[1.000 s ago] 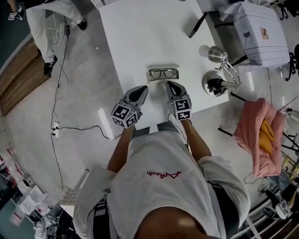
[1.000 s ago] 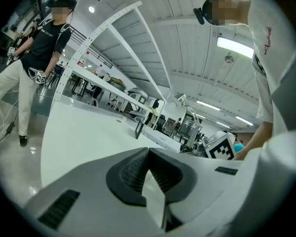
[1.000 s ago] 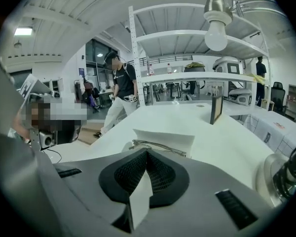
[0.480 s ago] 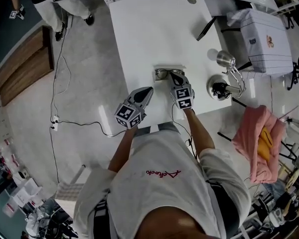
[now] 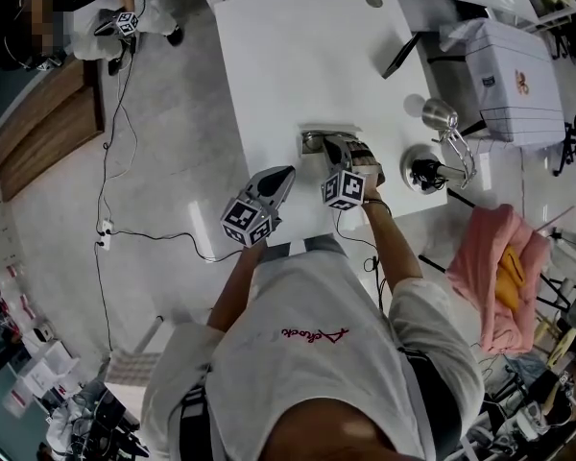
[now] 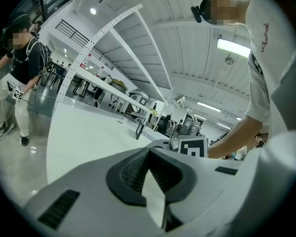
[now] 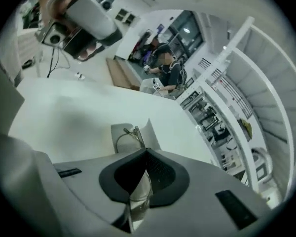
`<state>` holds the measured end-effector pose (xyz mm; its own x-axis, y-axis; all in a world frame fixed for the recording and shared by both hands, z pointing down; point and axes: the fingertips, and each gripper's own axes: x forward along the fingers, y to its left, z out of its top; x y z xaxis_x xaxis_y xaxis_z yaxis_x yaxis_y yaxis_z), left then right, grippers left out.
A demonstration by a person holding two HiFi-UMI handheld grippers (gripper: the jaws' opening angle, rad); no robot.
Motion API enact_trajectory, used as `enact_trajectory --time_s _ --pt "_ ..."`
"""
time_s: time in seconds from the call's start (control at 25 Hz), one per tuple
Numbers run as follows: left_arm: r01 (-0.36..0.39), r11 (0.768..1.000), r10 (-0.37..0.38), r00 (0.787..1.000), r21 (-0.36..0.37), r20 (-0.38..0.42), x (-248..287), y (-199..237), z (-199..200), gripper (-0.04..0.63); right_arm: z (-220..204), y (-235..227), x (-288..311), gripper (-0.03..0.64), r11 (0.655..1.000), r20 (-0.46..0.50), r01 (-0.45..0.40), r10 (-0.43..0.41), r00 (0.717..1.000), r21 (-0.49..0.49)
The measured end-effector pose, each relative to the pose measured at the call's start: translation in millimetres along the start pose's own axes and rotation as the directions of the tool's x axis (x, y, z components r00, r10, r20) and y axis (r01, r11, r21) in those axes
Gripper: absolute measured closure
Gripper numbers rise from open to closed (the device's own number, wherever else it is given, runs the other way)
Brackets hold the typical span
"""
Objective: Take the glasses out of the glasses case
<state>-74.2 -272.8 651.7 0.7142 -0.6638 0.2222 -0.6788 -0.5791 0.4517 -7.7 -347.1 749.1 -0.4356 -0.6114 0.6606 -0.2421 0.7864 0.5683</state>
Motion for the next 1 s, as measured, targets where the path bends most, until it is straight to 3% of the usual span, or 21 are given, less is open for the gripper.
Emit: enact_trajectory --time_s 0.12,0.24,0.32,0.52,0.88,1.0 --pt "0.006 1.0 -0.006 1.0 0.0 -0.004 0 -1 0 0.571 -3 5 3 0.619 0.995 -0.039 -0.005 0.001 0.999 -0.105" --pt "0.008 1.0 -0.008 1.0 -0.002 -0.004 0 -1 0 0.571 -9 1 4 0.617 0.994 -0.063 0.02 -0.026 0.998 -0.107" --pt "0.008 1.0 -0.008 1.0 -0.002 -0.004 0 0 -1 0.569 -12 0 7 0.558 0.995 -0.078 0.023 -0.031 0.996 -0.098" --pt "0.005 1.0 -0.005 1.0 -0.005 -0.005 -2 2 -1 0.571 -16 0 15 0.522 0.993 -0.11 0.001 -0.014 0.994 -0.117" --pt "-0.004 1.0 0.004 1.0 -0.012 -0.002 -4 4 -1 0.571 -20 -3 30 0.522 0.987 -0.144 -0.036 0.013 0.989 -0.157" --pt "-0.008 1.0 0.008 1.0 -0.013 0.001 -5 5 -2 0.571 -21 -1 31 0.555 0.98 -0.153 -0.048 0.018 0.988 -0.191"
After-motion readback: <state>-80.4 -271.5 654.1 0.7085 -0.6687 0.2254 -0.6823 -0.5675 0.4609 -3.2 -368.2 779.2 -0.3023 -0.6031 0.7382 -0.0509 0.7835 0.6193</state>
